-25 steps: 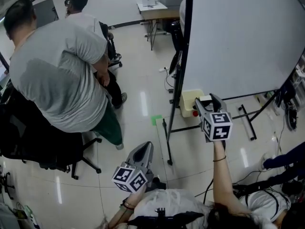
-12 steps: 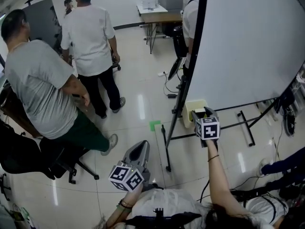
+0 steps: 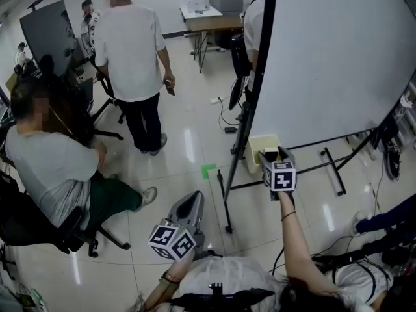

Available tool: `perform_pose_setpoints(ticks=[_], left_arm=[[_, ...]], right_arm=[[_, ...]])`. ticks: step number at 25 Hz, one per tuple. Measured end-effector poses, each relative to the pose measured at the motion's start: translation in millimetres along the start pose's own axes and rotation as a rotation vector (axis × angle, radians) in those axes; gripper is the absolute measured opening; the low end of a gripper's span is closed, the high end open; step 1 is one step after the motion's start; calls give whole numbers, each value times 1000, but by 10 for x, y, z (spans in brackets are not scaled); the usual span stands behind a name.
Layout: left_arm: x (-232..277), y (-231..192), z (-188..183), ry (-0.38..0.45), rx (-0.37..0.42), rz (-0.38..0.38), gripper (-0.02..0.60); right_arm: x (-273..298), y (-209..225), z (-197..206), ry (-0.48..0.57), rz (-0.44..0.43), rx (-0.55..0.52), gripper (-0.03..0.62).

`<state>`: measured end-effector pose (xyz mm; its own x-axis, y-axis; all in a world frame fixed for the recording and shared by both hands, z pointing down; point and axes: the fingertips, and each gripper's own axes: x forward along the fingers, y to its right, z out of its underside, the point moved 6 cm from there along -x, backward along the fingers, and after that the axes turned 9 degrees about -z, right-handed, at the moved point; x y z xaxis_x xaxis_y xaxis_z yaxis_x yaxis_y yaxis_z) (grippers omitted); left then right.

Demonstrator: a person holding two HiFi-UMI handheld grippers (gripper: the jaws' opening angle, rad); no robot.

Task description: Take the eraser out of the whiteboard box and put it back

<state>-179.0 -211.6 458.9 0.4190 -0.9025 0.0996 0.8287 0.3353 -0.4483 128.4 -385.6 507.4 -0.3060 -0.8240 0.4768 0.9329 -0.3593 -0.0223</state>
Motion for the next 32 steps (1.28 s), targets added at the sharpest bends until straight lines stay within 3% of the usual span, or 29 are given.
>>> perform_pose_setpoints(ticks=[9,11,13,17,27,32], left_arm=[[-77,133,50,-8,14,28,-14],[-104,207,79,-13,19,40,-14],[-145,325,112,-21,27,54,-14],[-241,679,263,-44,34,97,-14],[-716,1689,1058,-167,57,229,-14],[-1048,1852,1297,-179,68,217,-14]], right_arm=[[-630,-220,-221,200,-12,-38,303],[-918,-314,-199,251,0,9,260],[-1256,-423,-142,296,-4,89,162],[-1935,-652,17,378,-69,228,113],[-3113,-1119,809,314,-136,271,31],[-3362,-1222,1022,295,-169,247,18]])
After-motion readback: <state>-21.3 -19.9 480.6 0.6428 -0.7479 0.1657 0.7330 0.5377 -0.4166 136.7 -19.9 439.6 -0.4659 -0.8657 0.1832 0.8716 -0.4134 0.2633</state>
